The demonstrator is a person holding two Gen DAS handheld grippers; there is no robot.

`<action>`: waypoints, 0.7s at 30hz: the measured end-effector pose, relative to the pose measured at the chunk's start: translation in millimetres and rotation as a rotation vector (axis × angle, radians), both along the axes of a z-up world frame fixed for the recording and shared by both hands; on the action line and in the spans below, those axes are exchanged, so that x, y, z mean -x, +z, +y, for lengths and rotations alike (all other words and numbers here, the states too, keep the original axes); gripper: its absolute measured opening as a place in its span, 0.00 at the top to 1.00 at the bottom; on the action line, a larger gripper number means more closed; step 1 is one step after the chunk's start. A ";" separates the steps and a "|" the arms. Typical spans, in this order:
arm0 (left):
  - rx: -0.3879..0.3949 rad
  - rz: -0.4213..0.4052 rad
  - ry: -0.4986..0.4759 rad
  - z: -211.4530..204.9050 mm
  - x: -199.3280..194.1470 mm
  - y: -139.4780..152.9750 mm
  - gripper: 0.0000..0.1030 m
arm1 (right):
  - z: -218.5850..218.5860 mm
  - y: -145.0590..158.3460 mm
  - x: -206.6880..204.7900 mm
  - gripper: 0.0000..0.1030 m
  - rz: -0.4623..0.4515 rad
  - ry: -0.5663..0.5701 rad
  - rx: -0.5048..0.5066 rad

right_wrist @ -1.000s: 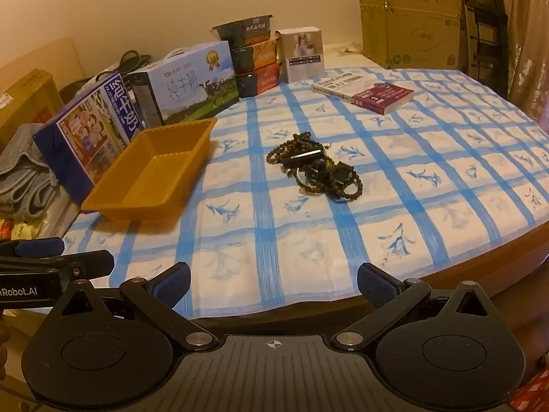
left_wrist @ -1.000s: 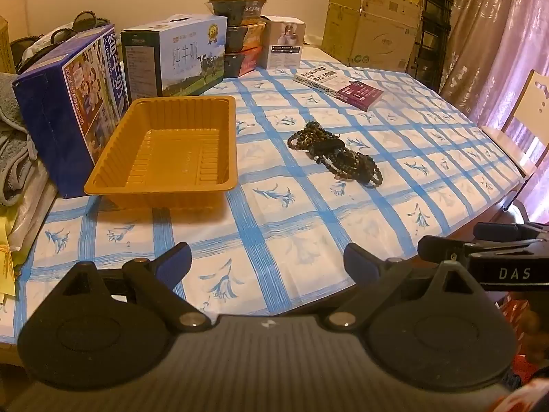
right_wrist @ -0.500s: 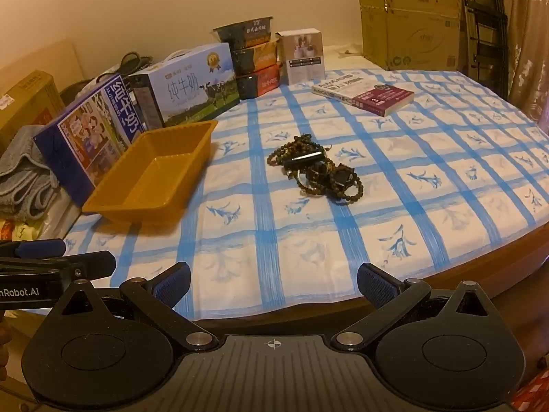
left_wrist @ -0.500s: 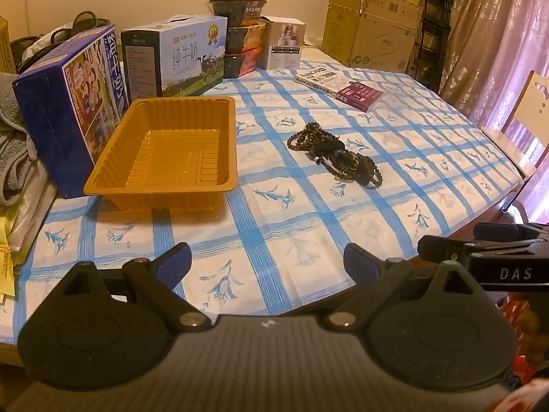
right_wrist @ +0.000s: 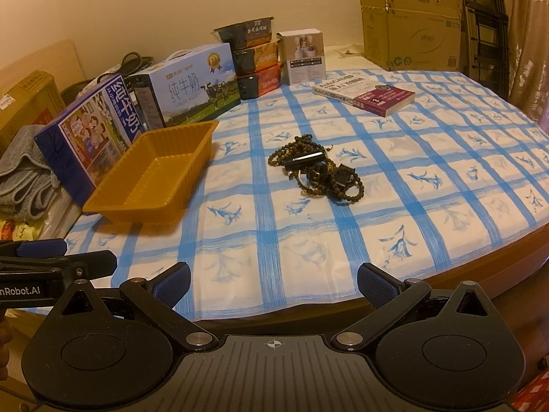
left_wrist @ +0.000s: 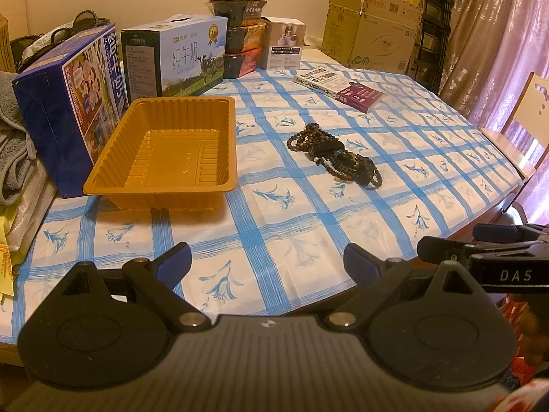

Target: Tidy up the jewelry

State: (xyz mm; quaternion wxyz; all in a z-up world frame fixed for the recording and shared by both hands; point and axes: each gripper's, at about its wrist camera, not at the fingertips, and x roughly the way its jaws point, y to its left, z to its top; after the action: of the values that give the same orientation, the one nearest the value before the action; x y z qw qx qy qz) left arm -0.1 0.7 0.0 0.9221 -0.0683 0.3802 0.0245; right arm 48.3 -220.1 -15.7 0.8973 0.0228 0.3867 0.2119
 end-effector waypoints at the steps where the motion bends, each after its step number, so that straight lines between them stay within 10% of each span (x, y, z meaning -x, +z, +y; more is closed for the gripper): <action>1: 0.001 0.000 0.000 0.0 0.0 0.0 0.08 | 0.0 0.1 0.1 0.00 0.000 0.000 0.000; 21: 0.003 -0.002 -0.001 -0.3 -0.7 -0.3 0.08 | -0.4 2.4 -0.7 0.00 -0.005 0.002 -0.001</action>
State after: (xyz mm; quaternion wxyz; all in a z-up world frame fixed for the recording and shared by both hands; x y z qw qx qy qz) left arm 0.6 0.4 -0.3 0.9223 -0.0696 0.3794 0.0236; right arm 48.9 -220.6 -13.3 0.8979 0.0225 0.3845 0.2129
